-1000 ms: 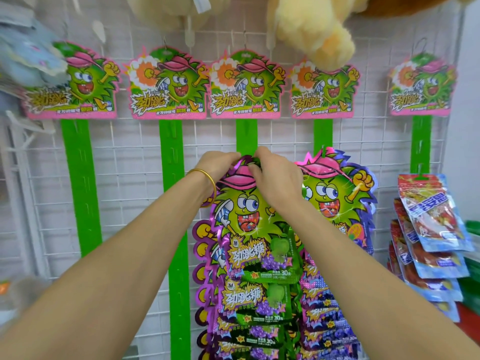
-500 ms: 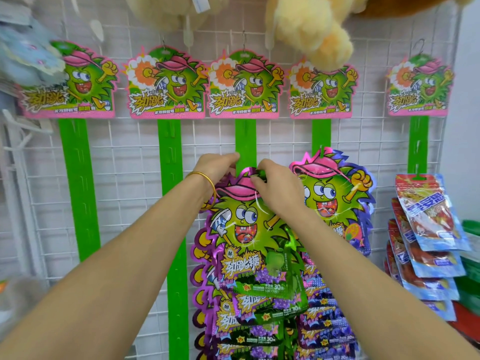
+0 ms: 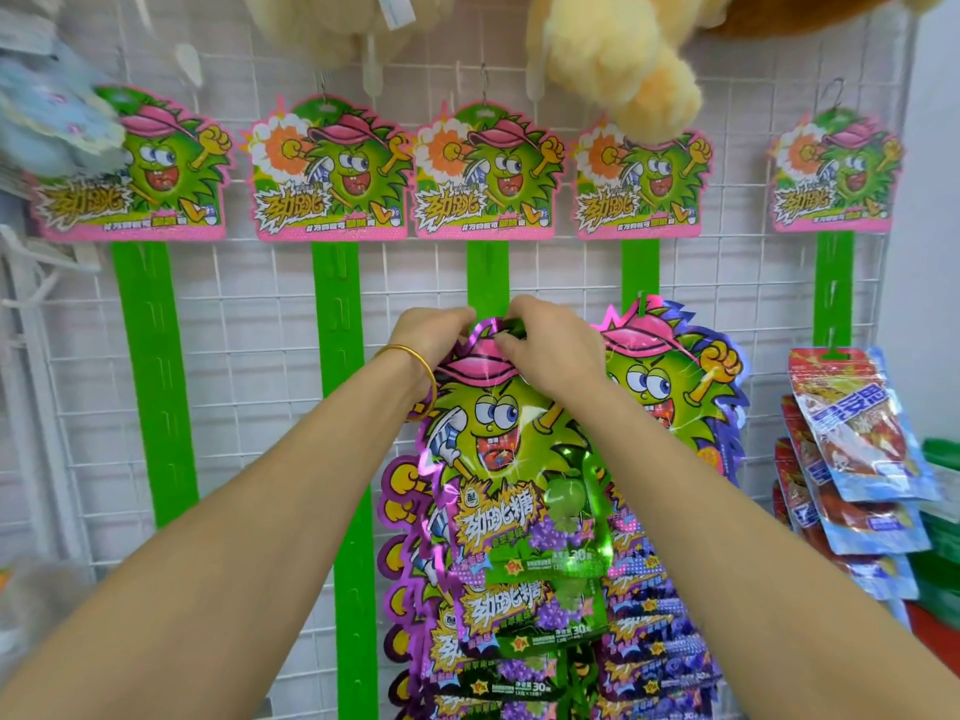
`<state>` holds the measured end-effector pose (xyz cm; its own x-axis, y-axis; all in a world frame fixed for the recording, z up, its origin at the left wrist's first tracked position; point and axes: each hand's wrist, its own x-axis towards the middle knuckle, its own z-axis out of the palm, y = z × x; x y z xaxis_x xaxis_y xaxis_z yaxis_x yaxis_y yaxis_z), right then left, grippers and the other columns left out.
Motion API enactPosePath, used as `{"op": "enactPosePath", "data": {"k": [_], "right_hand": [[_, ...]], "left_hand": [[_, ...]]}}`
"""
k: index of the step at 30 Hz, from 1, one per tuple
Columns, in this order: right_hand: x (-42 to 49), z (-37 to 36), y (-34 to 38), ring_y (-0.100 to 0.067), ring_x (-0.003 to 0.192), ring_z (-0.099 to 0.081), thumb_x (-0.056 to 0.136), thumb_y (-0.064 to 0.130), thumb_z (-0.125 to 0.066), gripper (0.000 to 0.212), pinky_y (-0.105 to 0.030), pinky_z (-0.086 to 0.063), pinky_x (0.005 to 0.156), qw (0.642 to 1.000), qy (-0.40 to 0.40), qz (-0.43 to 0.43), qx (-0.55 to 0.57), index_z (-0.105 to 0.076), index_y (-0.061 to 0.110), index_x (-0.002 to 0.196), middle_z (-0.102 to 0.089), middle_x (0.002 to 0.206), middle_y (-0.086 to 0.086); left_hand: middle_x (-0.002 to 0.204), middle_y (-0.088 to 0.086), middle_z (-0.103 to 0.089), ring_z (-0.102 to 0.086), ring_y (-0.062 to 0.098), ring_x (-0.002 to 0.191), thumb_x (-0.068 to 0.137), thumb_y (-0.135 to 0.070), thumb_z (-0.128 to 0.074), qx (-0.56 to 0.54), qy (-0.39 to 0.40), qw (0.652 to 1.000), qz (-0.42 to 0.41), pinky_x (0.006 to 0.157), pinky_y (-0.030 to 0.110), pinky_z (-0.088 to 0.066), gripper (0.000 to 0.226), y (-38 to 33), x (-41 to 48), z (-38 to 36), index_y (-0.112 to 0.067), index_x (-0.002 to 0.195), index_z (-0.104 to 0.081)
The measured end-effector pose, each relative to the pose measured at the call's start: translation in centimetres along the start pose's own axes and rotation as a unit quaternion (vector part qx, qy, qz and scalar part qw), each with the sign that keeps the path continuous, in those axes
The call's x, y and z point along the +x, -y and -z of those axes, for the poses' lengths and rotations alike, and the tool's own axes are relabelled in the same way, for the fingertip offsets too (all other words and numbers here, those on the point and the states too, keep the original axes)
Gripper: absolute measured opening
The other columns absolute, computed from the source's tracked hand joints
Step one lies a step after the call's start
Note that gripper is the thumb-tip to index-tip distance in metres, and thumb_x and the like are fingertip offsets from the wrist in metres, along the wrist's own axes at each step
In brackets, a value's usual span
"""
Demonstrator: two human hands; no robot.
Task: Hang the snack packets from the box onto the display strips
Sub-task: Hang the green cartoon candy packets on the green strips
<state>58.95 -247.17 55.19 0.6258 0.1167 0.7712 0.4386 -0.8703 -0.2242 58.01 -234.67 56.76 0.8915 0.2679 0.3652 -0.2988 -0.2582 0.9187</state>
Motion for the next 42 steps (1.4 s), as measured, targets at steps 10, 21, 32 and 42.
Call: {"op": "enactPosePath", "data": {"k": [10, 21, 32, 42], "right_hand": [[-3.2, -1.1, -1.1, -0.029, 0.1, -0.058, 0.087, 0.034, -0.056, 0.022, -0.031, -0.037, 0.068, 0.995, 0.043, -0.02, 0.085, -0.06, 0.018, 0.102, -0.066, 0.103, -0.007], [-4.1, 0.0, -1.7, -0.028, 0.095, -0.058, 0.088, 0.031, -0.057, 0.019, -0.035, -0.043, 0.073, 0.989, -0.011, -0.041, 0.144, -0.059, 0.018, 0.102, -0.067, 0.099, -0.004], [-0.7, 1.3, 0.8, -0.03, 0.103, -0.057, 0.092, 0.034, -0.05, 0.024, -0.031, -0.033, 0.066, 0.999, -0.022, 0.006, 0.033, -0.056, 0.018, 0.109, -0.065, 0.109, -0.006], [-1.1, 0.7, 0.5, -0.033, 0.103, -0.057, 0.089, 0.027, -0.053, 0.024, -0.032, -0.036, 0.069, 0.998, 0.02, -0.027, 0.054, -0.058, 0.011, 0.107, -0.064, 0.11, -0.014]], "left_hand": [[0.036, -0.007, -0.053, -0.047, 0.003, 0.034, 0.091, -0.024, -0.054, -0.038, 0.081, 0.996, 0.007, 0.049, 0.019, -0.037, 0.023, 0.3, -0.7, 0.5, -0.017, 0.069, -0.051], [0.064, 0.003, -0.041, -0.036, 0.012, 0.051, 0.092, -0.017, -0.052, -0.025, 0.104, 0.994, 0.012, 0.045, 0.02, -0.031, 0.021, 0.2, -0.2, 0.0, -0.015, 0.072, -0.049], [0.062, 0.008, -0.053, -0.046, 0.021, 0.051, 0.084, -0.019, -0.054, 0.027, 0.092, 0.995, 0.04, 0.055, 0.026, -0.037, 0.022, -1.1, -0.4, 0.6, -0.011, 0.064, -0.056], [0.073, 0.001, -0.051, -0.045, 0.012, 0.065, 0.09, -0.026, -0.054, 0.014, 0.06, 0.997, 0.04, 0.064, 0.027, -0.039, 0.02, -0.5, -0.1, 0.4, -0.007, 0.084, -0.055]]}}
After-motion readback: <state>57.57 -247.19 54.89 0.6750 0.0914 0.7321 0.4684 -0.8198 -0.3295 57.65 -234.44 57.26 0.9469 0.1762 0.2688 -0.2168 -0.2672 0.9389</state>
